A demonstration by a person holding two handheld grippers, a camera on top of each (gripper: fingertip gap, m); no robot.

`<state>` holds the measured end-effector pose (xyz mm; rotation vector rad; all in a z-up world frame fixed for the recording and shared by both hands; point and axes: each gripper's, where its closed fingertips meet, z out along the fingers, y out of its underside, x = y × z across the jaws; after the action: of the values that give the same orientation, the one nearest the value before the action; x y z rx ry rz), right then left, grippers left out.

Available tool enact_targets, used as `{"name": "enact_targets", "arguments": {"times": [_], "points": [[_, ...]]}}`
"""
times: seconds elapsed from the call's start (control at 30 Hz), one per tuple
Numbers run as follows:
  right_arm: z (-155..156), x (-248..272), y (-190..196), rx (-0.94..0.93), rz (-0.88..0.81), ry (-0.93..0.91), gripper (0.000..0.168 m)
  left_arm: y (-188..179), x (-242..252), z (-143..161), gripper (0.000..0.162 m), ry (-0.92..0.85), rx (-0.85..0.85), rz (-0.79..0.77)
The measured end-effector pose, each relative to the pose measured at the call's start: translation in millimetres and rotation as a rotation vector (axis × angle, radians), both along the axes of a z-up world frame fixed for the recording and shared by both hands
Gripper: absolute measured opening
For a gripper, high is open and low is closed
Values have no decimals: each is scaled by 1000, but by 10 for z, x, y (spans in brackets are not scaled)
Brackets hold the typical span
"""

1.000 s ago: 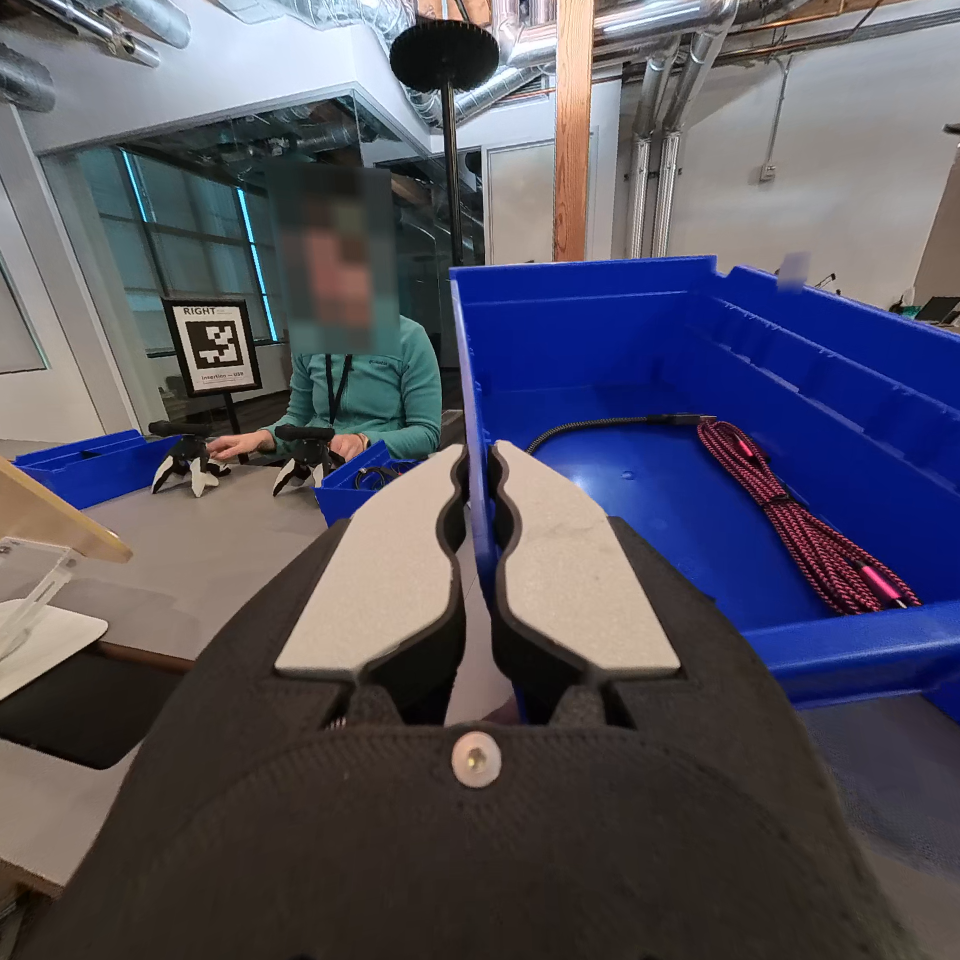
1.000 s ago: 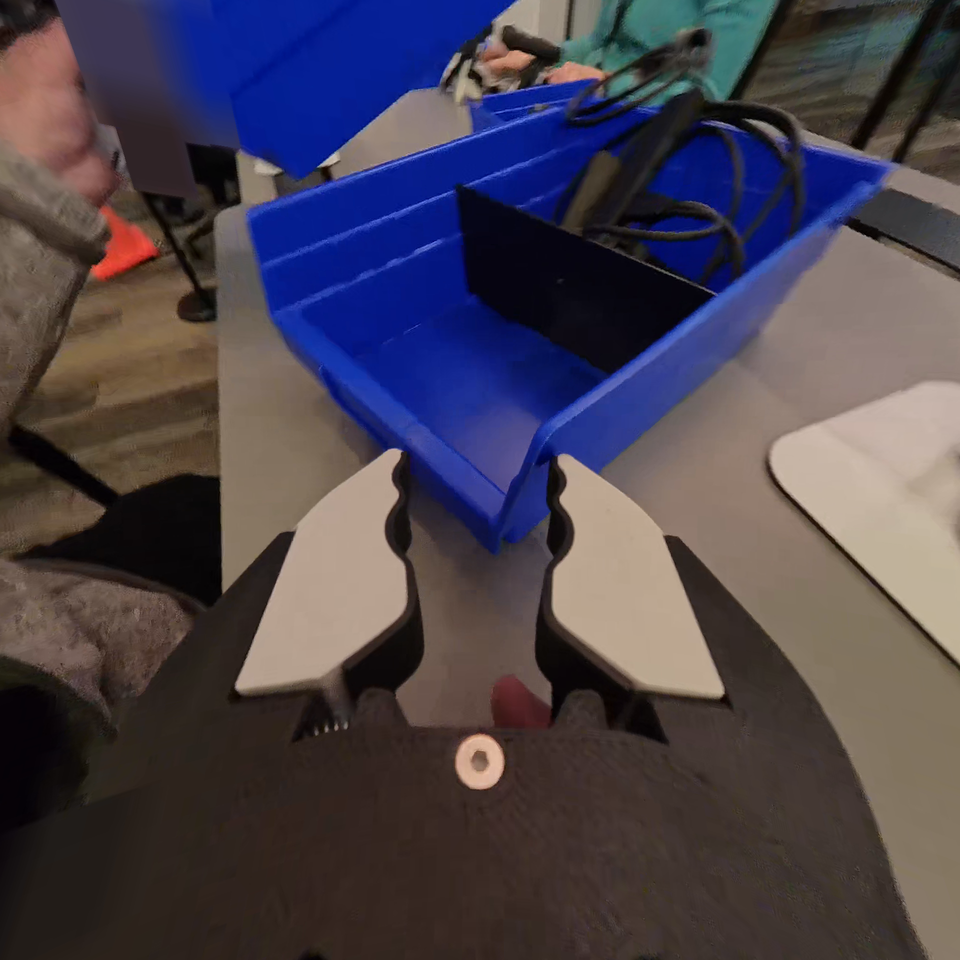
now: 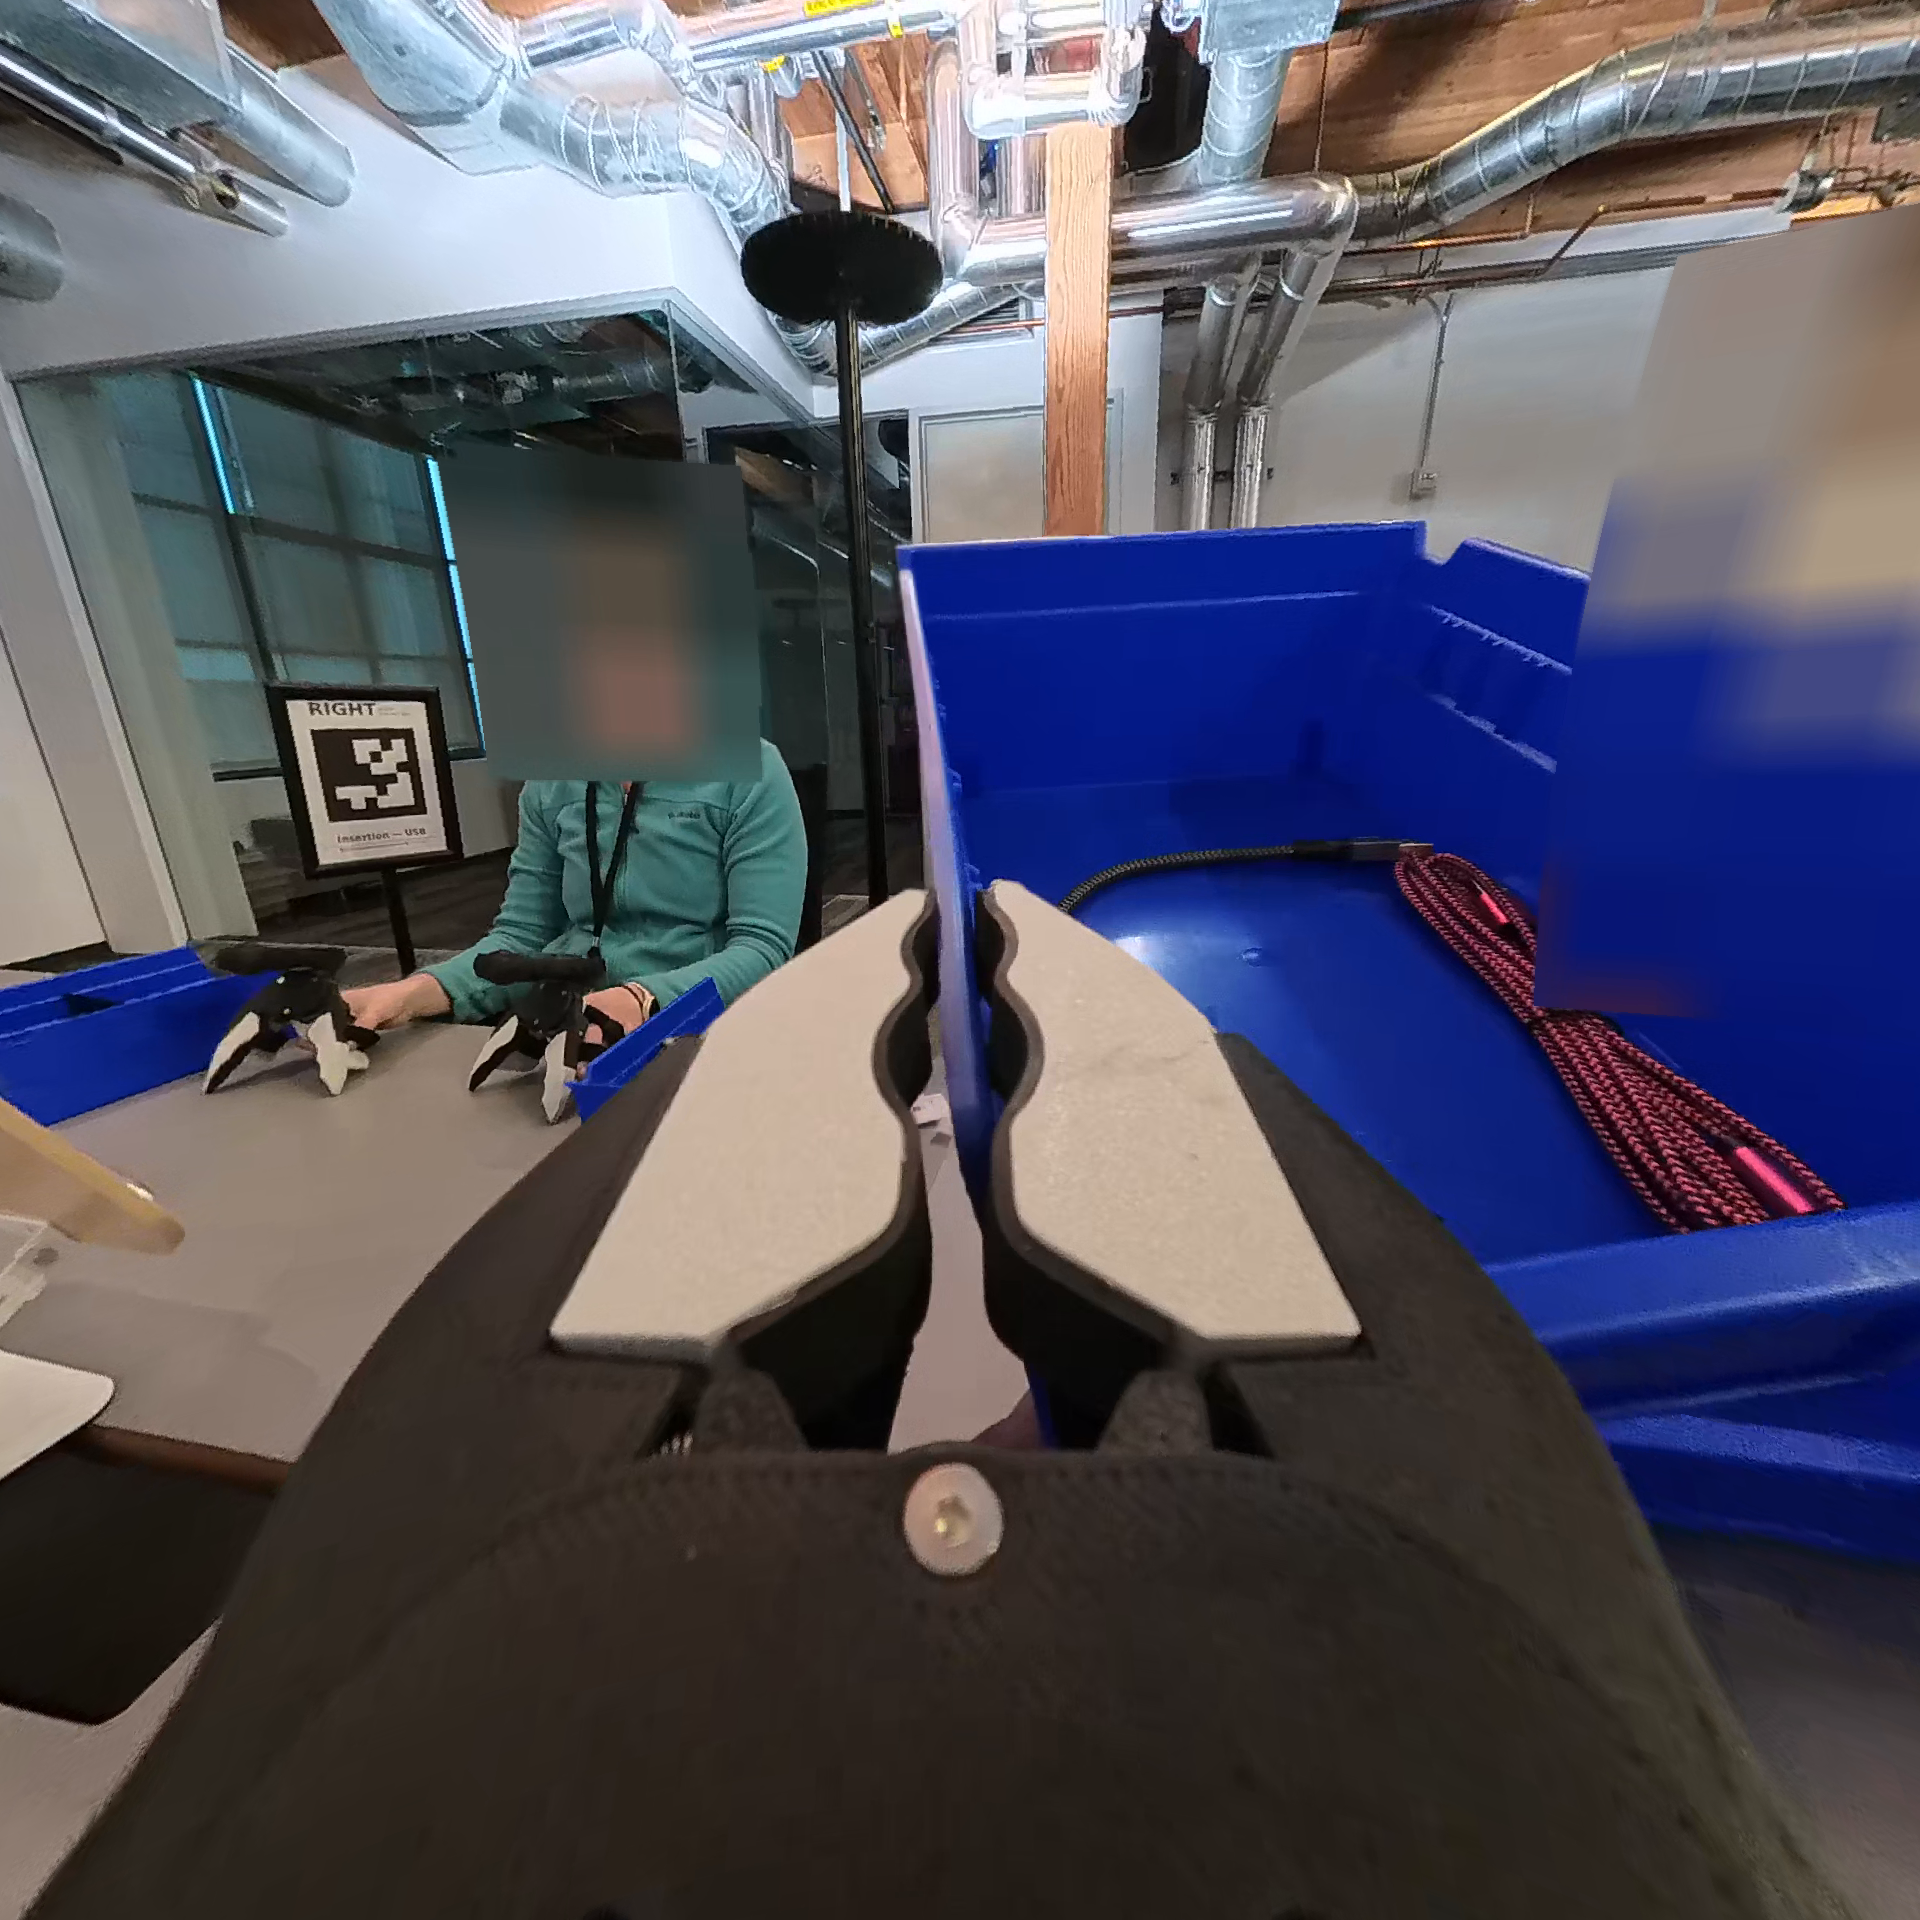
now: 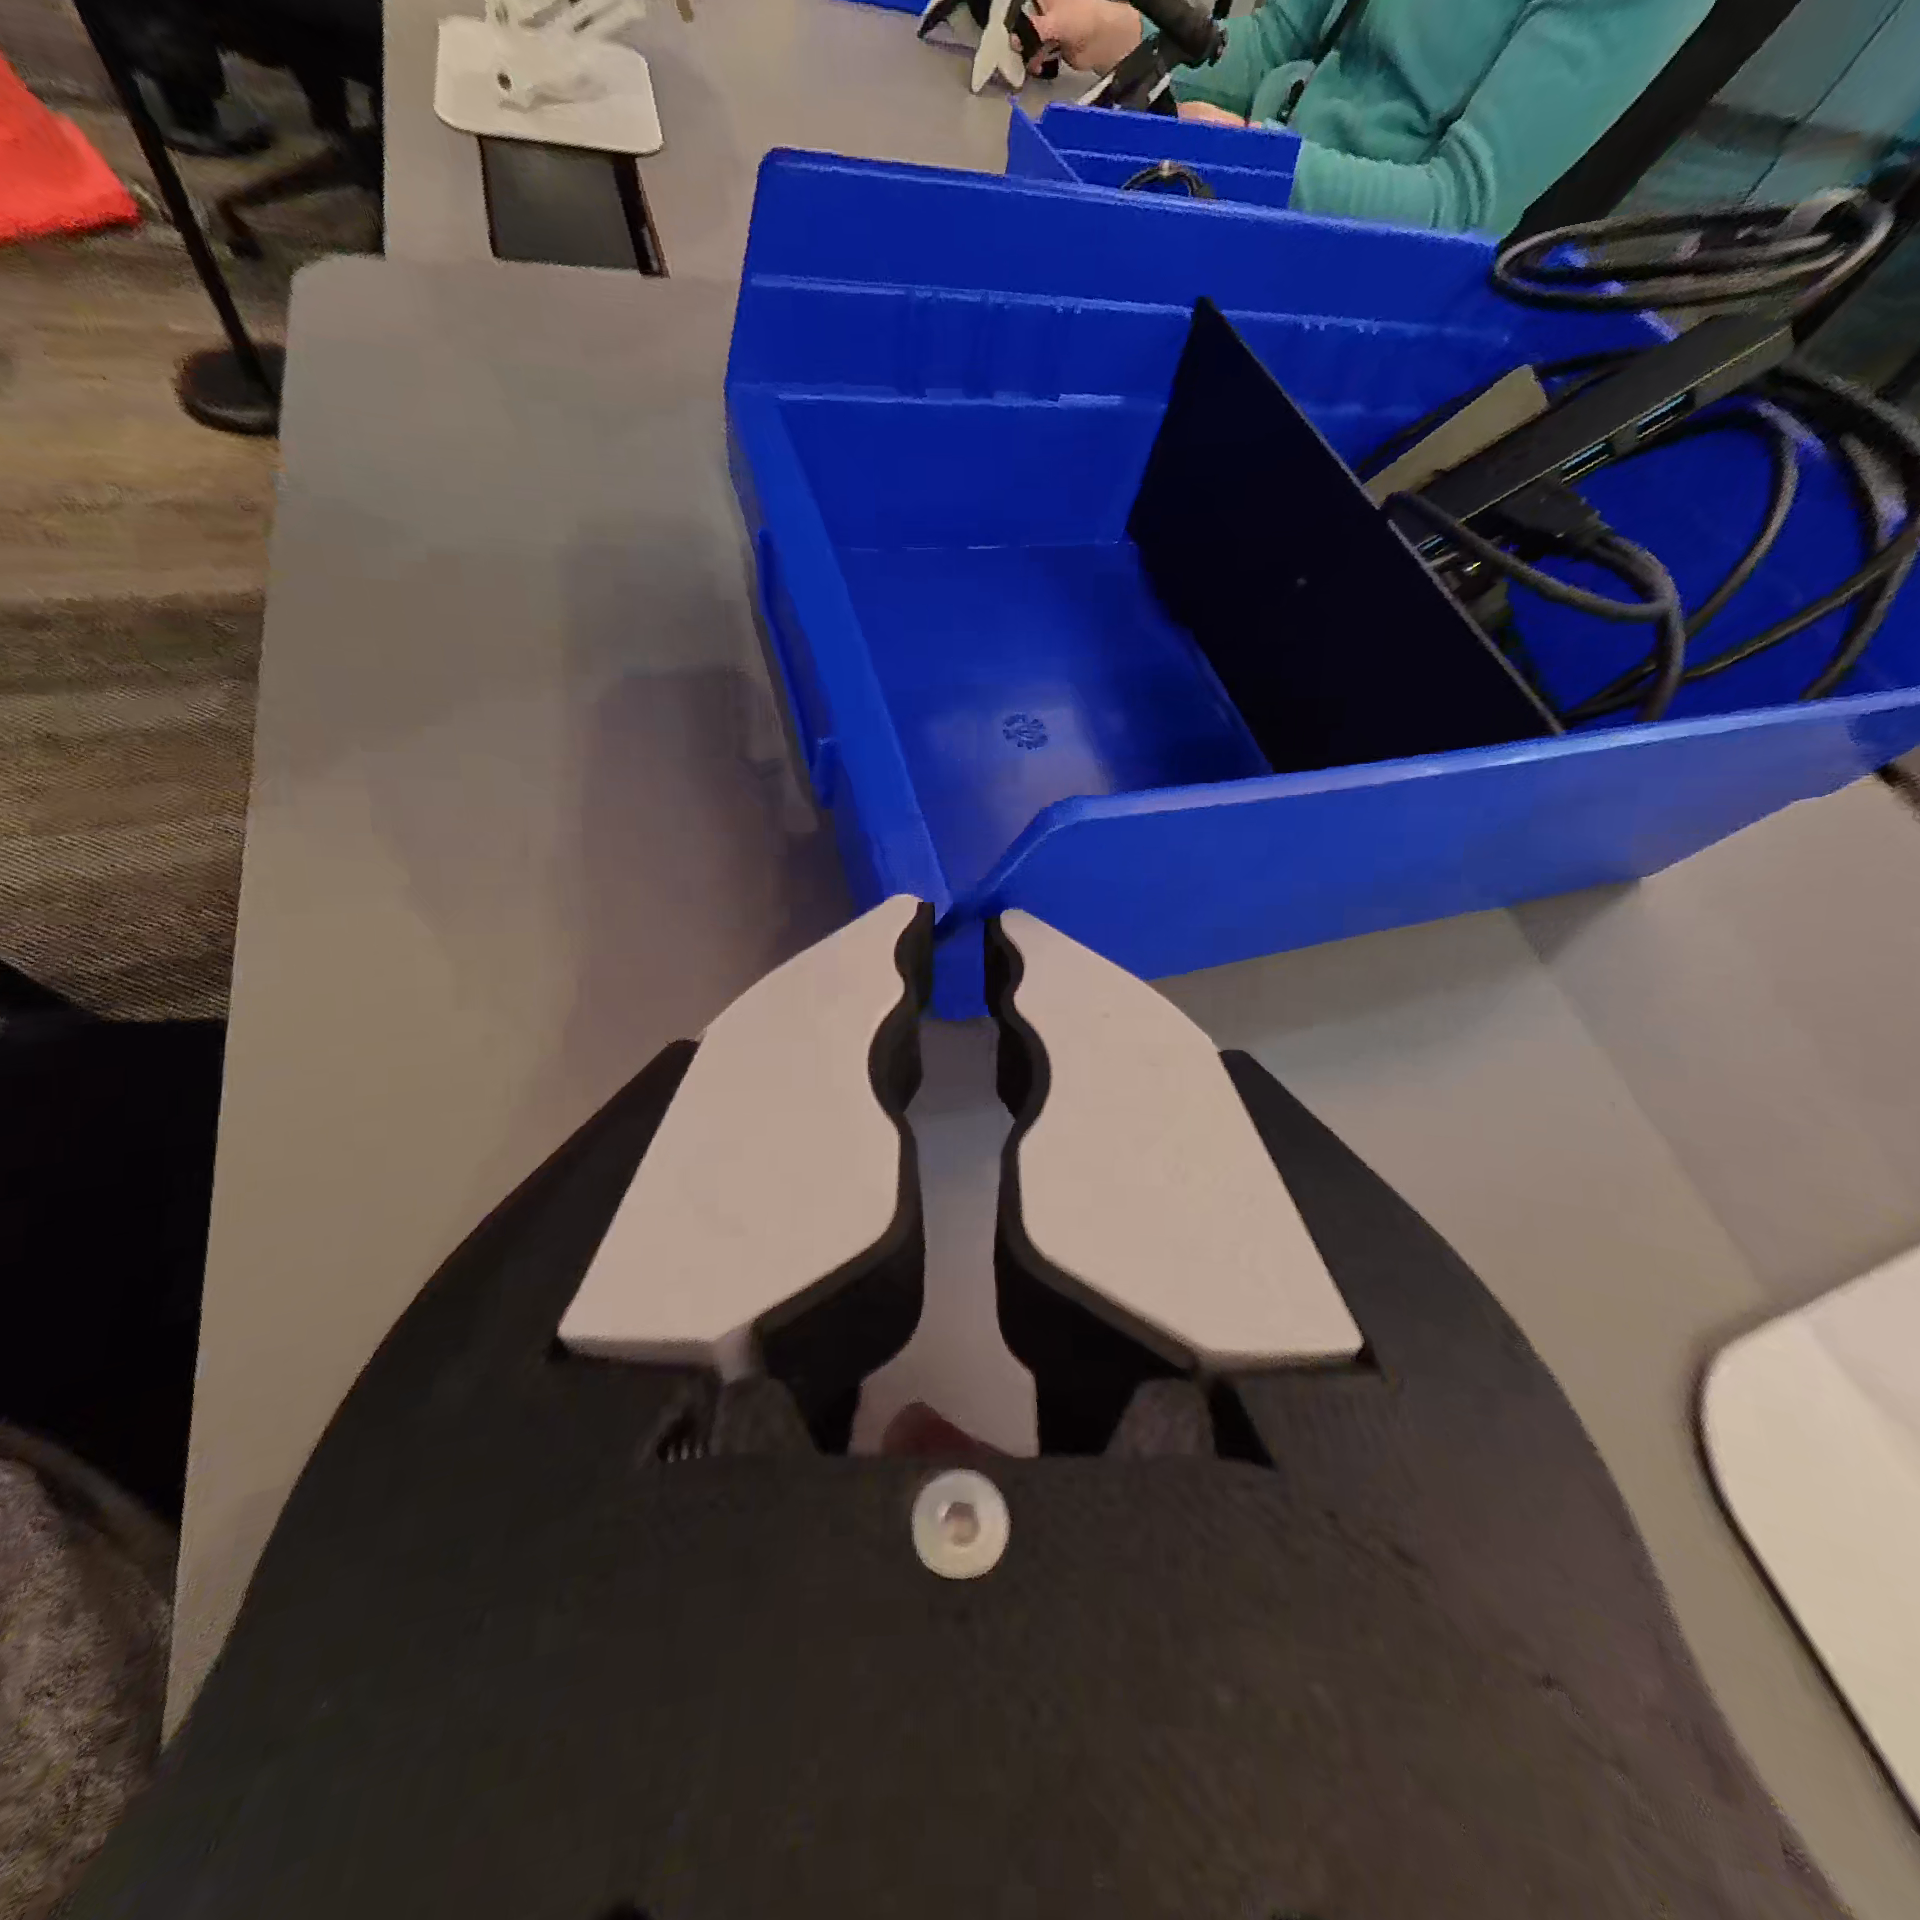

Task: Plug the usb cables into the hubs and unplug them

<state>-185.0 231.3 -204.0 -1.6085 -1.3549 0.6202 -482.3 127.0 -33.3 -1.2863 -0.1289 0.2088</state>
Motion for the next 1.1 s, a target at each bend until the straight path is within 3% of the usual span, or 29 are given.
{"name": "enact_targets", "arguments": {"times": [0.17, 0.43, 0.57, 0.7, 0.87, 1.0, 1.1], "points": [[327, 120, 33, -42, -13, 118, 25, 56, 335, 148, 5, 22, 15, -71], [1096, 913, -193, -146, -17, 370, 31, 297, 1294, 443, 5, 19, 32, -305], [1369, 1494, -330, -111, -53, 453, 28, 371, 1956, 658, 5, 54, 42, -473], [1506, 2394, -314, -93, -181, 473, 27, 503, 2705, 735, 5, 62, 16, -659], [1617, 3862, -273, -34, -463, 509, 24, 760, 3860, 492, 5, 77, -68, -892], [1571, 4856, -365, 12, -698, 495, 25, 1012, 4777, 49, 5, 70, -166, -1028], [1476, 5267, -486, 8, -784, 501, 25, 1158, 5379, -335, 5, 83, -239, -1085]]}}
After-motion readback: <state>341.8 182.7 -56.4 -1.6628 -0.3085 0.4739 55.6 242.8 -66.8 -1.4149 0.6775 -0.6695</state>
